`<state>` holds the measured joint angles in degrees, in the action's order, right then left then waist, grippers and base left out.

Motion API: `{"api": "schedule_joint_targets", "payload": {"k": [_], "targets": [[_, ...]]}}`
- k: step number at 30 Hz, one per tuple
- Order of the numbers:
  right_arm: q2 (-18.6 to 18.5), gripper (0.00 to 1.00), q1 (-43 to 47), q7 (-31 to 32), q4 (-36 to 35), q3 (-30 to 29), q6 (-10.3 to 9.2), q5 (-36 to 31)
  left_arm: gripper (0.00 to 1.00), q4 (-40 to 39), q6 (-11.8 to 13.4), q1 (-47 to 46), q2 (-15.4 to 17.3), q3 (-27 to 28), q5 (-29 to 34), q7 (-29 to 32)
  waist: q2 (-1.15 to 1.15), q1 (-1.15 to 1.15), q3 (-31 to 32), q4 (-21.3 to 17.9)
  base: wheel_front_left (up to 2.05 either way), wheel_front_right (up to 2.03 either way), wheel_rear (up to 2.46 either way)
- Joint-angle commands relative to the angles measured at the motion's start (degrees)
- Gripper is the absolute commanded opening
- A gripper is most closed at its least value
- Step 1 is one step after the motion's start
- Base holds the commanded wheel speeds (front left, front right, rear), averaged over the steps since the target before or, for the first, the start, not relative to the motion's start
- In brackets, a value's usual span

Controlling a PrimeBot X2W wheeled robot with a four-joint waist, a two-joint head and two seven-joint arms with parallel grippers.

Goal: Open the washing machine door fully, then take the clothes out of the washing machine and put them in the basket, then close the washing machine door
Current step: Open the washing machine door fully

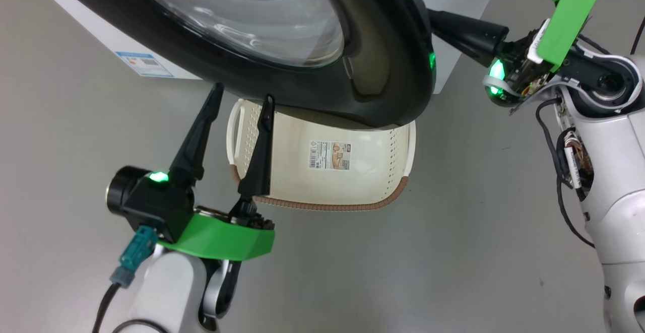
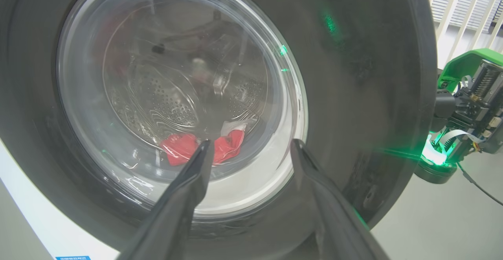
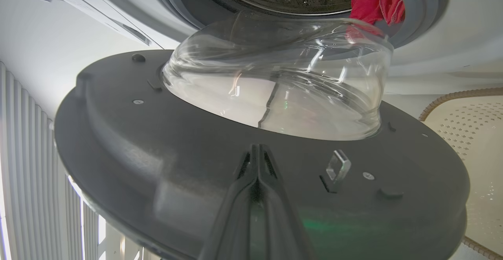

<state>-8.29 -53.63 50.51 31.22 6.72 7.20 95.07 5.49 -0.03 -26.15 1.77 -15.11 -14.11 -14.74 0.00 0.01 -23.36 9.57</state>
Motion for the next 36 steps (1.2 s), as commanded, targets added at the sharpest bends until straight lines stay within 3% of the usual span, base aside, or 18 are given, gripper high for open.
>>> {"api": "schedule_joint_targets", "payload": {"k": [1,4,5,6,7,13,20,26,31,36], "targets": [[1.44,0.00,1.09,0.17,-1.75,0.64,0.29,-0.74,1.00,-1.22,-0.30,1.04,1.10,1.98,0.55,-0.26,0.00,0.00,0.19,-0.09,0.00,0.00,0.00],[1.89,0.00,2.01,-1.88,-2.69,0.30,0.29,-2.39,1.00,-1.37,-0.51,1.15,1.10,2.40,0.86,-0.26,0.00,0.00,0.02,-0.44,0.00,0.00,0.00],[1.98,0.15,2.20,-2.84,-3.05,0.15,0.29,-2.99,1.00,-1.38,-0.54,1.13,1.10,2.51,0.92,-0.26,0.00,0.00,0.03,-0.55,0.00,0.00,0.00],[1.98,0.42,2.42,-4.19,-3.46,-0.03,0.29,-3.86,1.00,-1.39,-0.57,1.09,1.10,2.60,0.97,-0.26,0.00,0.00,0.02,-0.65,0.00,0.00,0.00],[1.97,0.99,2.63,-5.76,-3.90,-0.21,0.29,-4.84,1.00,-1.38,-0.60,1.05,1.10,2.67,1.02,-0.26,0.00,0.00,0.03,-0.75,0.00,0.00,0.00],[0.47,1.00,5.31,-17.27,-9.58,0.67,0.29,-12.61,1.00,-1.18,-0.81,0.71,1.10,3.24,1.26,-0.26,0.00,0.00,0.17,-1.63,0.00,0.00,0.00],[-3.98,1.00,10.32,-39.63,-13.50,8.28,0.29,-27.05,1.00,-1.21,-0.93,0.48,1.10,4.75,1.56,-0.26,0.00,0.00,0.69,-3.34,0.00,0.00,0.00],[-7.24,1.00,12.52,-61.07,-6.70,15.80,0.29,-40.05,1.00,-0.92,-1.21,1.13,1.10,6.53,2.27,-0.26,0.00,0.00,1.91,-5.05,0.00,0.00,0.00],[-6.69,1.00,12.59,-65.30,-2.60,16.51,0.29,-48.36,1.00,-0.70,-1.50,1.32,1.10,8.00,2.79,-0.26,0.00,0.00,2.16,-6.14,0.00,0.00,0.00],[-2.33,1.00,15.67,-65.48,-6.86,6.99,0.29,-61.58,1.00,-0.80,-1.72,1.18,1.10,10.03,3.19,-0.26,0.00,0.00,2.04,-7.15,0.00,0.00,0.00]]}}
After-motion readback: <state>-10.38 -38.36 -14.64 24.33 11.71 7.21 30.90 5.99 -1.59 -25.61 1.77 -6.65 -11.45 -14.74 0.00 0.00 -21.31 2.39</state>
